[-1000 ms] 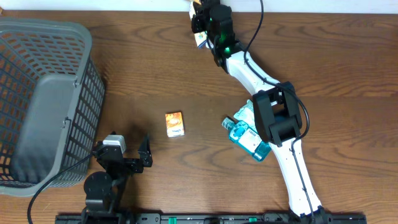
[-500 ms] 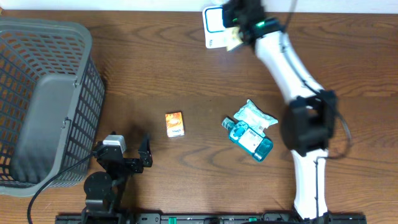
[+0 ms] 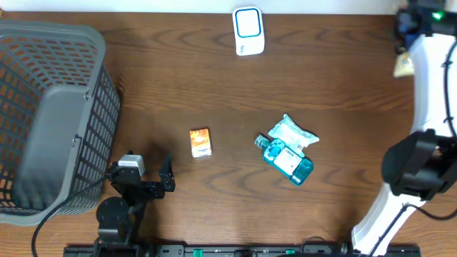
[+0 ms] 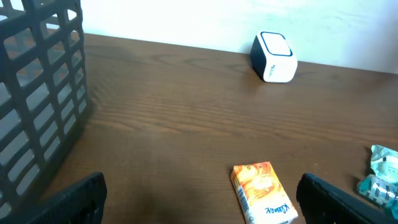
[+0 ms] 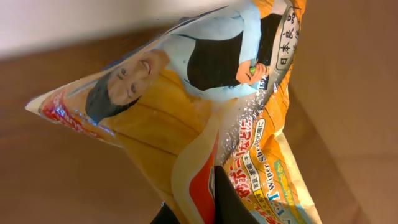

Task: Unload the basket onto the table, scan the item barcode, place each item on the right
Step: 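Move the snack bag right and drop it at the table's right edge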

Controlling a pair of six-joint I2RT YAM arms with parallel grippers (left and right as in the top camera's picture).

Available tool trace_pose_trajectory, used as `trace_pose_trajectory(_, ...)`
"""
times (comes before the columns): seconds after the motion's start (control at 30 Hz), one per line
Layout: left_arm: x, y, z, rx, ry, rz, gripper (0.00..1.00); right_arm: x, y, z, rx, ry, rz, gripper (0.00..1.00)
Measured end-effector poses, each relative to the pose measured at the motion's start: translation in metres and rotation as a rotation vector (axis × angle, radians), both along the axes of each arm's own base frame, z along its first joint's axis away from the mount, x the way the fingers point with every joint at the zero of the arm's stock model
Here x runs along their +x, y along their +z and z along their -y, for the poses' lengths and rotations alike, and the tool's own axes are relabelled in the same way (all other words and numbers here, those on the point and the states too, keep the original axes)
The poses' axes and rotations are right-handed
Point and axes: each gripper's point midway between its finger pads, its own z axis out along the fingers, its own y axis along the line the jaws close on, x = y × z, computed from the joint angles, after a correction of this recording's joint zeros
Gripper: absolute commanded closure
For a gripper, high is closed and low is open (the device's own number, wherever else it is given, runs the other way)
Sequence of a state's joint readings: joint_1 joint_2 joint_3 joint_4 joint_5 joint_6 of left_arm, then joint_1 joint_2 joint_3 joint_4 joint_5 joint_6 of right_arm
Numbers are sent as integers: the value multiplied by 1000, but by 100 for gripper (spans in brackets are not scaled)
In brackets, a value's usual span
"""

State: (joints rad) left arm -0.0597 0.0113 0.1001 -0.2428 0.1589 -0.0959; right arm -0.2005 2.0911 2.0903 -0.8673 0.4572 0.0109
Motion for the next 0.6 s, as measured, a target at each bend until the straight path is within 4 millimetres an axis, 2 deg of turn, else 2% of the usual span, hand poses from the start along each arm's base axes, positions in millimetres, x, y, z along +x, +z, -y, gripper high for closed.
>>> trace_pose_trajectory(0.1, 0, 0, 0, 0, 0, 0, 2, -19, -54, 49, 49, -91, -78, 99)
trace_pose_trajectory(0.23, 0, 0, 0, 0, 0, 0, 2, -51, -117, 91, 104, -182, -166, 98)
trace_pose_trajectory(0.3, 0, 0, 0, 0, 0, 0, 2, -69, -140, 107, 129, -222, -208, 96)
trace_pose_trajectory(0.37, 0, 0, 0, 0, 0, 0, 2, -84, -154, 121, 148, -261, -231, 93)
trace_pose_trajectory(0.4, 0, 0, 0, 0, 0, 0, 2, -89, -155, 127, 153, -274, -232, 90)
trace_pose_trajectory(0.43, 0, 0, 0, 0, 0, 0, 2, -94, -155, 134, 156, -292, -230, 82)
trace_pose_trajectory(0.5, 0, 0, 0, 0, 0, 0, 2, -101, -151, 145, 155, -323, -214, 68)
trace_pose_trajectory(0.6, 0, 0, 0, 0, 0, 0, 2, -111, -138, 156, 154, -357, -188, 61)
